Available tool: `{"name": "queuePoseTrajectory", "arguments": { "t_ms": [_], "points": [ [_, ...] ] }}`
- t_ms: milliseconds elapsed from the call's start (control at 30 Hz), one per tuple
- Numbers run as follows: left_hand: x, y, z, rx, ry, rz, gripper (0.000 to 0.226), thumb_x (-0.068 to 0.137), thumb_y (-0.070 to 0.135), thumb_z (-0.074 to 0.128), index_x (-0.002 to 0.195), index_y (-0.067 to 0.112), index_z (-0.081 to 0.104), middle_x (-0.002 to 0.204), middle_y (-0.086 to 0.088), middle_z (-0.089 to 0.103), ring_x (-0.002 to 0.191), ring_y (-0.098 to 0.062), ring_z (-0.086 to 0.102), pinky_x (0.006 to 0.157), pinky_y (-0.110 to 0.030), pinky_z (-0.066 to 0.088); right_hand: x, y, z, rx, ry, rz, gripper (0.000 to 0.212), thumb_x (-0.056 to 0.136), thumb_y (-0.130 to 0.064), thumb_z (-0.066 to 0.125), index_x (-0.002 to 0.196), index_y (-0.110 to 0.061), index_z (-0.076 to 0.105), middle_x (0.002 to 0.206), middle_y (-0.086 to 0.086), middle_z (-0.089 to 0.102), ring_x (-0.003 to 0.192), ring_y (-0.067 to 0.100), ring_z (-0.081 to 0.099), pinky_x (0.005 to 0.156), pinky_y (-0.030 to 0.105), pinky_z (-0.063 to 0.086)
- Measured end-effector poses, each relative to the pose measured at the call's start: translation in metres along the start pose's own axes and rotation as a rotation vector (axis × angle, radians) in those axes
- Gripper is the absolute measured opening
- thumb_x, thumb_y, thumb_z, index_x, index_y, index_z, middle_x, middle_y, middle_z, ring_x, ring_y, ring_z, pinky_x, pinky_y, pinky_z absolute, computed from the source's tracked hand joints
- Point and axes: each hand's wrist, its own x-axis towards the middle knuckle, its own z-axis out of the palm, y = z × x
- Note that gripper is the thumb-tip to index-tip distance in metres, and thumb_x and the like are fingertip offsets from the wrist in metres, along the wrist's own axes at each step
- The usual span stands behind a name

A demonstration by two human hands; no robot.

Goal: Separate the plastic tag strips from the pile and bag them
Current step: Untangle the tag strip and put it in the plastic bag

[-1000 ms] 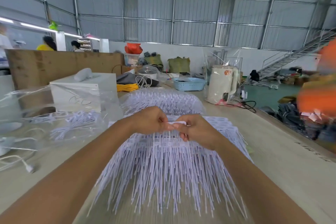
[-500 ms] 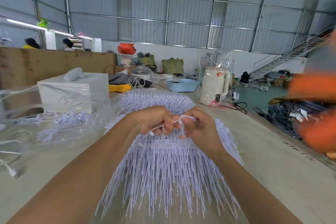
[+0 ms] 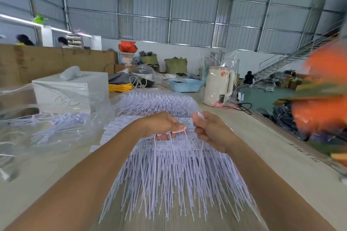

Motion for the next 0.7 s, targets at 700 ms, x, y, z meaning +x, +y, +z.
{"name": "queuePoseTrajectory", "arguments": {
  "t_ms": [700],
  "points": [
    [0.007, 0.014, 0.002, 0.306, -0.022, 0.118, 0.015, 0.088, 0.026, 0.065, 0.074, 0.018, 0.066, 0.069, 0.005, 0.065, 0.062, -0.003, 0.053, 0.06, -0.016, 0.041, -0.015, -0.014, -0.008, -0.35, -0.096, 0.024, 0.025, 0.088, -0.01, 0.062, 0.065, -0.018, 0.059, 0.045, -0.007, 0.044, 0.037, 0.005, 0.031, 0.037, 0.016, 0.022]
  ]
}}
